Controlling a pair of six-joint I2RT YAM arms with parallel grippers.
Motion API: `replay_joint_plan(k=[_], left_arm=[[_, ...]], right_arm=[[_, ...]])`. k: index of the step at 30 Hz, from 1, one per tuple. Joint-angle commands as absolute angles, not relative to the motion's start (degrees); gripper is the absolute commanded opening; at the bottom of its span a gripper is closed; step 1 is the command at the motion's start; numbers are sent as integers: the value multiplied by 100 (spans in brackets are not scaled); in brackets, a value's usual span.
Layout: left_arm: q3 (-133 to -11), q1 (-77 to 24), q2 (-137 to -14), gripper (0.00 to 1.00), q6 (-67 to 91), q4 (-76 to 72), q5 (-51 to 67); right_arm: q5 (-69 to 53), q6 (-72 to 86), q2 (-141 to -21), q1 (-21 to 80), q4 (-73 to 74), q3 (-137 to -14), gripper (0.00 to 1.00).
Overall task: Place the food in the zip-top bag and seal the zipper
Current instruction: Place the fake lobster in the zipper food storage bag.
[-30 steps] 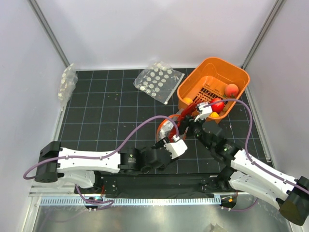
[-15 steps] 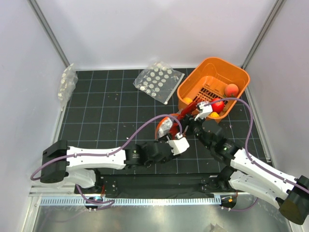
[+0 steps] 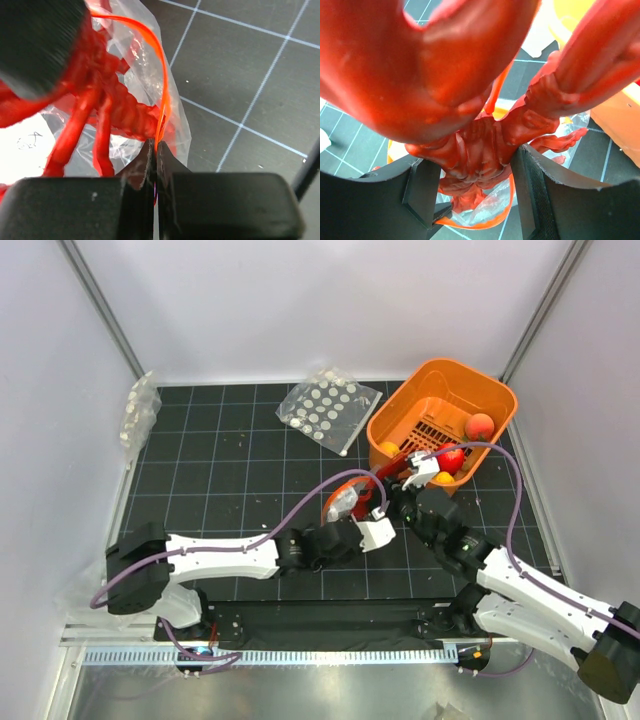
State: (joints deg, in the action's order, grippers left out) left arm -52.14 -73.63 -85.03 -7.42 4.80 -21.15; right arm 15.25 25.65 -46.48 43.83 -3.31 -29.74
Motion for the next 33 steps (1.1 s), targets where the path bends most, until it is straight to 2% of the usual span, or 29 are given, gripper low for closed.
replay_joint_plan(k=[1,14,22,27,33], left_arm=[[-5563,-7295,-8596,0,-817,535,-1926],[-7399,-7286,-7955,0,-510,2381,-1696],[-7357,-7286,-7690,0,-378,2522,-1916],[-6874,-7330,-7576,0,-299,2514,-1986],[-6513,-7944,-7585,0,-71,2224,-2241]], right_arm=[[1670,2549,-4623,4421,-730,-3270,1],[1547,1890,-4553,4579,-1019,-3199,1],[1459,1714,-4509,4789,-871,-3155,1],[1064,1740,-4404,4913,-36,-3445,3],[510,2284,-3930,4922,1317,-3779,9]])
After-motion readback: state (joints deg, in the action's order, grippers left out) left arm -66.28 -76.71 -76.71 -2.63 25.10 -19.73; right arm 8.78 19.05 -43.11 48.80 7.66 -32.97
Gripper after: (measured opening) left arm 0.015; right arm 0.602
